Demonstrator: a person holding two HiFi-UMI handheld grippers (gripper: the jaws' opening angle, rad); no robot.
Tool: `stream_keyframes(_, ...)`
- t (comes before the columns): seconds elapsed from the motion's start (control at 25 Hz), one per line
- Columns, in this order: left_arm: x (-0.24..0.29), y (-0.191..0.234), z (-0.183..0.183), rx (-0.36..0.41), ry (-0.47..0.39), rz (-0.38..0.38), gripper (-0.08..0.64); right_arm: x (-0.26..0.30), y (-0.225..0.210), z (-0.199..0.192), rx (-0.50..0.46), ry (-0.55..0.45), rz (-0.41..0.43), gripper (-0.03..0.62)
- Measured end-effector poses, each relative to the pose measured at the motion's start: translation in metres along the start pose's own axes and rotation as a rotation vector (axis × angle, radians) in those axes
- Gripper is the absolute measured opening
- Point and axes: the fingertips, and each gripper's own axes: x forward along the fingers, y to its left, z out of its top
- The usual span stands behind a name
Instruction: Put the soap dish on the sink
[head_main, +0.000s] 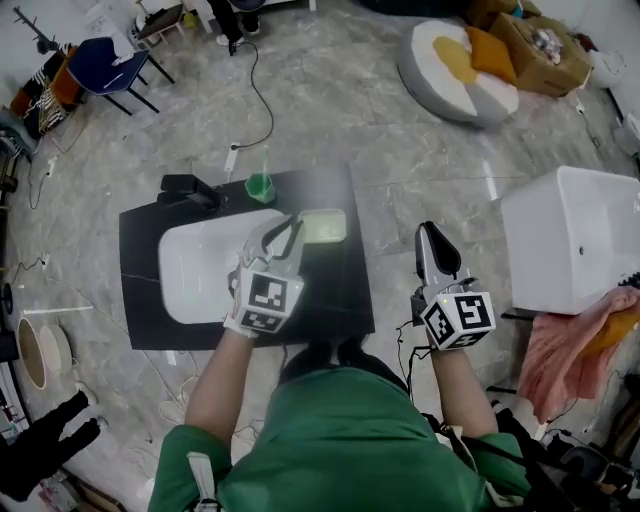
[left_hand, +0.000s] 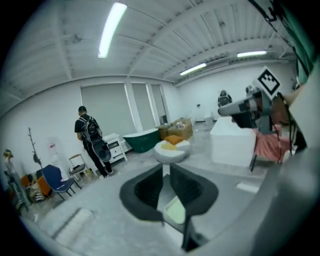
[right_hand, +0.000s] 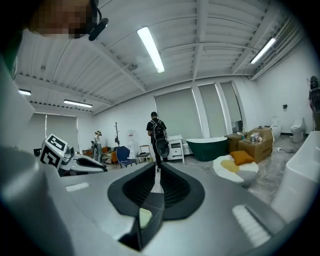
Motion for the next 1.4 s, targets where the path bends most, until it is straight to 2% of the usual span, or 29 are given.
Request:
stream_keyframes(0.2,-0.042,0.022,0.044,-0.034,-0.105,0.08,0.04,-0.011,0.011,0.035,-0.053,-0.062,0.007,0.032)
stream_keyframes(0.44,-0.079,0.05,0.089,-0.118,-0.209,0.181,0.028,-0.021,0.026,0.084,-0.124,-0.156,0.003,0.034)
stream_keyframes(0.64,-0.114,0.061,0.131,-0.184,-0.322,0.228,0.028,-0.034,0.054,0.124,-0.169,-0.242,0.059,0.034)
stream_keyframes(0.84,-0.155,0.066,0.17,-0.184,-0.436,0.283,0.025,-0.055,0.078,0.161,-0.22,-0.356,0.129,0.034)
stream_keyframes(1.0,-0.172,0.064,0.181,-0.175,-0.479,0.306,0.021,-0.063,0.086,0.176,-0.228,-0.373,0.131,0.034)
stream_keyframes(1.28,-0.179,0.069,0.173,-0.228,-0.492,0.308,0.017,-0.067,0.096,0.192,-0.275,-0.396,0.116,0.034)
stream_keyframes(1.4,-0.174,0.07,0.17,-0.221,-0.485,0.309,0.015,-0.066,0.096,0.197,-0.281,-0.402,0.111,0.034)
